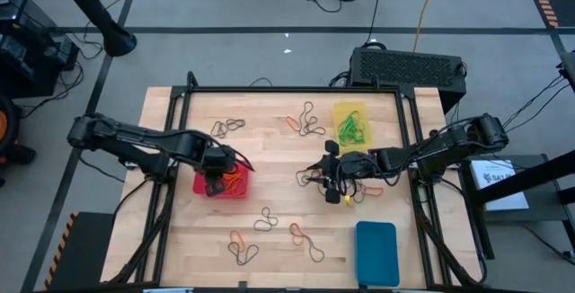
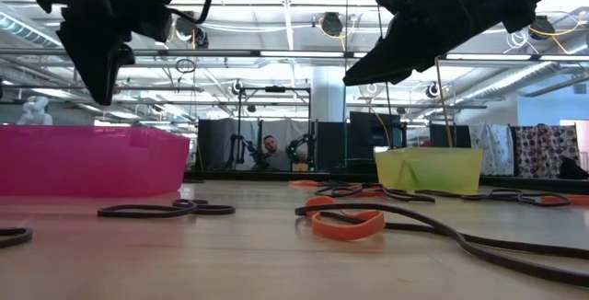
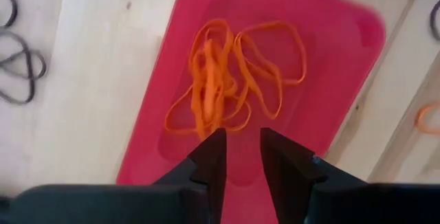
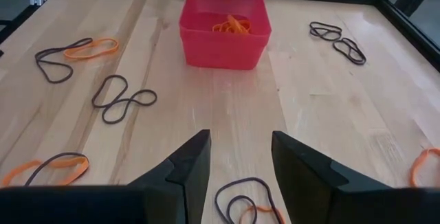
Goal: Sort rubber bands into baskets
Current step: Put the orange rubber band into the pink bin
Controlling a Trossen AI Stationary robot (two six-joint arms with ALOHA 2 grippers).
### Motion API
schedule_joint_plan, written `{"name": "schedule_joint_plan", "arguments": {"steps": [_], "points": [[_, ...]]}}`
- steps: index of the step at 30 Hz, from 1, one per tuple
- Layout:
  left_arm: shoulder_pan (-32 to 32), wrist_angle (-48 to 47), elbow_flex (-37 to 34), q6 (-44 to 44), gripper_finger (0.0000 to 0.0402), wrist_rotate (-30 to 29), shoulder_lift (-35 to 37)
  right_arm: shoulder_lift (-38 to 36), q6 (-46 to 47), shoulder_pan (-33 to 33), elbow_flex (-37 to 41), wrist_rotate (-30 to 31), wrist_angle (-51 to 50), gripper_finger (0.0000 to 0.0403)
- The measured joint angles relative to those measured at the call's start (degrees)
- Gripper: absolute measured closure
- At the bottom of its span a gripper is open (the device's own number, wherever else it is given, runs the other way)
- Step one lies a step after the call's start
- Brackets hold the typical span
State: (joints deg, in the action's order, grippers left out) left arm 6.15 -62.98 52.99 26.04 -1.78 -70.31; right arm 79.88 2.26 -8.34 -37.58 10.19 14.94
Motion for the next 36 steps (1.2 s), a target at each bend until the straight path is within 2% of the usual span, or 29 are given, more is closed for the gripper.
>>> {"name": "schedule_joint_plan", "arguments": {"steps": [4,9,14,18,22,27,36], "points": [[0.2,11.0,0.0,-4.7,0.0304,0.2,-1.4,0.0,0.0,0.0,0.0,0.0,0.0,0.0255],[2.5,34.8,0.0,-16.9,0.0304,1.5,-5.0,0.0,0.1,0.0,0.0,0.0,0.1,0.0255],[6.1,56.2,0.0,-29.9,0.0304,5.4,-13.2,0.0,3.2,0.0,0.0,0.0,-1.0,0.0255],[8.0,68.1,0.0,-35.7,0.0304,7.0,-20.8,0.0,4.8,0.0,0.0,0.0,-2.6,0.0255],[8.8,74.8,0.0,-39.6,0.0304,10.0,-27.5,0.0,5.5,0.0,0.0,0.0,-3.1,0.0255],[8.9,82.1,0.0,-39.9,0.0304,11.9,-33.9,0.0,5.6,0.0,0.0,0.0,-2.7,0.0255],[8.9,86.9,0.4,-39.9,0.0304,12.1,-40.4,0.0,8.7,-0.5,0.0,0.0,-3.1,0.0255]]}}
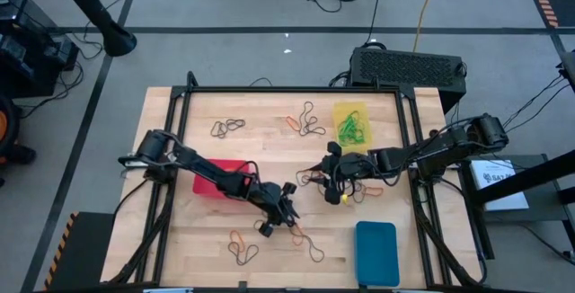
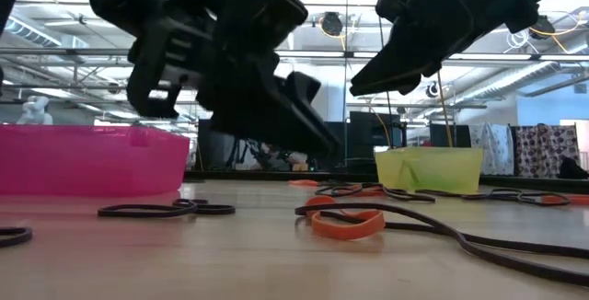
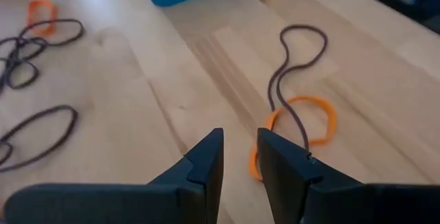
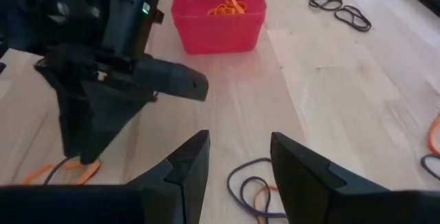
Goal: Sort rubber bands into baskets
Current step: Put the orange rubber band into the pink bin
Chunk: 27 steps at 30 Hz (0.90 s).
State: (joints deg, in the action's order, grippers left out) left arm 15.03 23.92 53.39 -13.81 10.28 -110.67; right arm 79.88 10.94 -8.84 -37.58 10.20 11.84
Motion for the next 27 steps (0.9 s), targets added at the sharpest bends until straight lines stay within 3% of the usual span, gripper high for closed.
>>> {"name": "schedule_joint_plan", "arguments": {"steps": [27], "points": [[-0.4,3.0,0.5,4.7,0.0304,3.2,-5.7,0.0,0.0,-2.2,0.0,0.0,0.3,0.0255]]}}
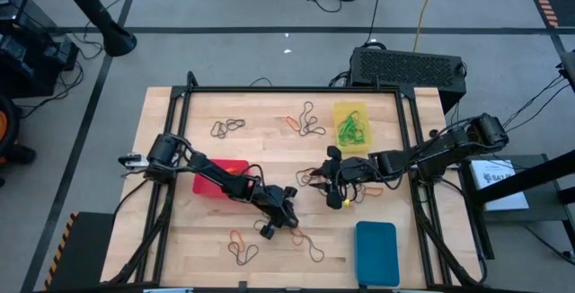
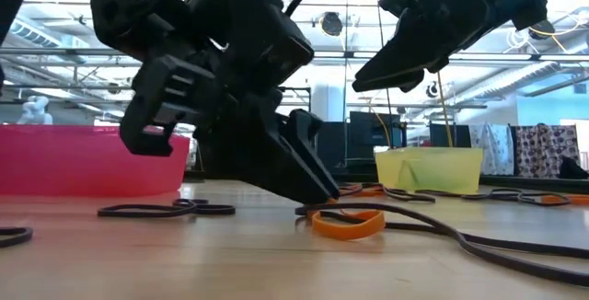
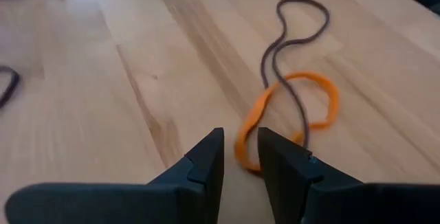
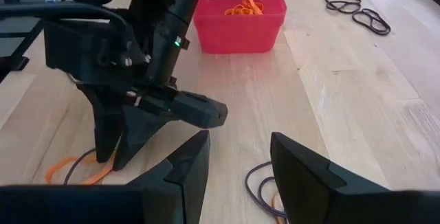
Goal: Sort rubber bands into baskets
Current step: Put the orange rubber band into the pink bin
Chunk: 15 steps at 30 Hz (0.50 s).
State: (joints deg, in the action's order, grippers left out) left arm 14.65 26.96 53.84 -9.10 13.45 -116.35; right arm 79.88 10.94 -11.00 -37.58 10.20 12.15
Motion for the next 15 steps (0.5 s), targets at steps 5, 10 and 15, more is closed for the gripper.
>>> {"name": "schedule_joint_plan", "arguments": {"steps": [5,10,15], "points": [[-0.1,0.9,0.0,0.0,0.0304,0.3,-0.2,0.0,0.0,0.0,0.0,0.0,0.0,0.0255],[-0.2,1.2,0.0,-0.3,0.032,0.3,-0.2,0.0,0.0,0.0,0.0,0.0,0.0,0.0255],[-0.7,1.0,0.0,-0.4,0.0384,0.4,-0.2,0.0,0.0,0.0,0.0,0.0,0.0,0.0255]]}}
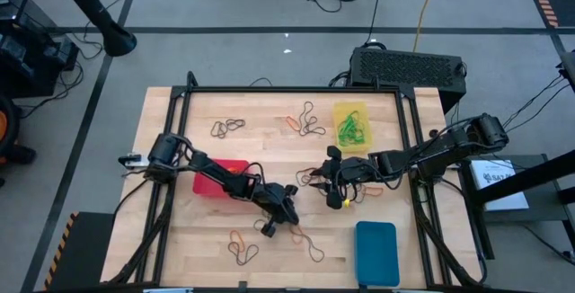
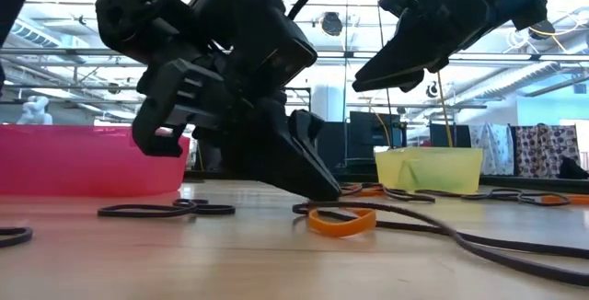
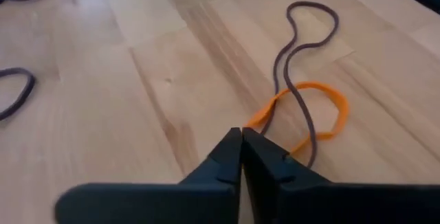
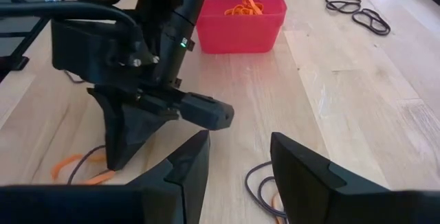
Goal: Sort rubber bands into baskets
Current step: Put the orange rubber band into the pink bin
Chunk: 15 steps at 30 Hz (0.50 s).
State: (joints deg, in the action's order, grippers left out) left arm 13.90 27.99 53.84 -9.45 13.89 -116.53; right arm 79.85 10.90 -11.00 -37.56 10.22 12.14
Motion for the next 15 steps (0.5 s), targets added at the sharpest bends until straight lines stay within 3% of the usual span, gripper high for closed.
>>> {"name": "schedule_joint_plan", "arguments": {"steps": [9,15], "points": [[0.1,-0.3,0.0,-2.1,0.0398,-1.5,3.2,0.0,-0.1,0.0,0.0,0.0,0.0,0.0255],[1.1,-7.5,0.0,-8.0,0.0399,-11.8,11.8,0.0,-1.1,0.0,0.0,0.0,-0.1,0.0255]]}}
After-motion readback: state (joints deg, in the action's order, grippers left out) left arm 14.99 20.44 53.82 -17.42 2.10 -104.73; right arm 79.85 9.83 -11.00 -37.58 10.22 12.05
